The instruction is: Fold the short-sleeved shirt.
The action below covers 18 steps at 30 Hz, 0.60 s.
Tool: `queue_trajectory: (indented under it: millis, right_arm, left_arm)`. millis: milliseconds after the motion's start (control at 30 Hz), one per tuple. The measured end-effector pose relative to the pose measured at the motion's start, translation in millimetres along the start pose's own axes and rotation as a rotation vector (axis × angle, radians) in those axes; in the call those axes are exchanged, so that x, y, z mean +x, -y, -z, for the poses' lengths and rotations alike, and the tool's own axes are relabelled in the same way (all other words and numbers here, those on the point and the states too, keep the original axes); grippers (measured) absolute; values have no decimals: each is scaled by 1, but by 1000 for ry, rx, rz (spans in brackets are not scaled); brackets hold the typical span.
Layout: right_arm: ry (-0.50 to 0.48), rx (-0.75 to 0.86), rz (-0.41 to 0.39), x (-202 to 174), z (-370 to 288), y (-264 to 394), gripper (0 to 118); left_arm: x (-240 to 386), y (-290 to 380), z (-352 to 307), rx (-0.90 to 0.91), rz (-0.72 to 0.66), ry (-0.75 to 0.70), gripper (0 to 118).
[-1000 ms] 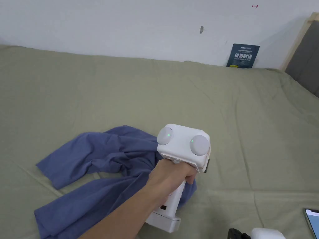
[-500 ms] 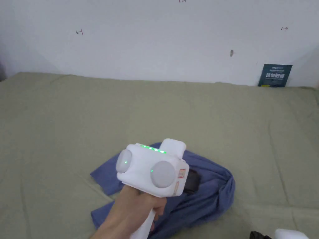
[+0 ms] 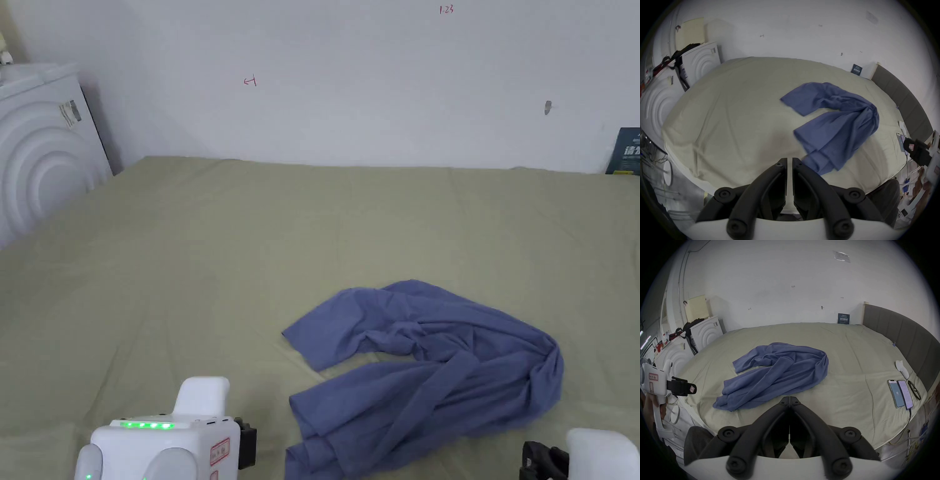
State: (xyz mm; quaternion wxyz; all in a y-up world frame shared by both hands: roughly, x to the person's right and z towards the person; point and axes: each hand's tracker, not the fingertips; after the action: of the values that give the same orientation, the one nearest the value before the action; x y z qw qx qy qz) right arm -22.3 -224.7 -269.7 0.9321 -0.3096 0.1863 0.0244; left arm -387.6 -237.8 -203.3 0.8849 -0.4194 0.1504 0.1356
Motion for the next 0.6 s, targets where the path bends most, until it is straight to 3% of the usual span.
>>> queue_trajectory:
  millis: [200, 233, 267, 300, 333, 500, 600]
  right_arm:
    - [8, -19, -28, -1, 8, 1, 0]
    - [10, -23, -29, 0, 9, 1, 0]
    - [14, -26, -30, 1, 9, 1, 0]
    - [17, -27, -30, 2, 9, 2, 0]
    - [17, -28, -31, 3, 9, 1, 0]
    - [24, -50, -30, 11, 17, 4, 0]
    - [26, -60, -13, 15, 22, 6, 0]
  left_arm:
    - [7, -13, 23, 5, 6, 35, 7]
    - [8, -17, 27, 15, -3, 43, 20]
    - [10, -21, 32, 17, -11, 56, 56]
    - [17, -24, 33, 5, -10, 55, 103]
    - [20, -25, 41, -29, 1, 49, 118]
    - [41, -42, 36, -29, 15, 39, 116]
    - [35, -53, 75, -46, 4, 51, 116]
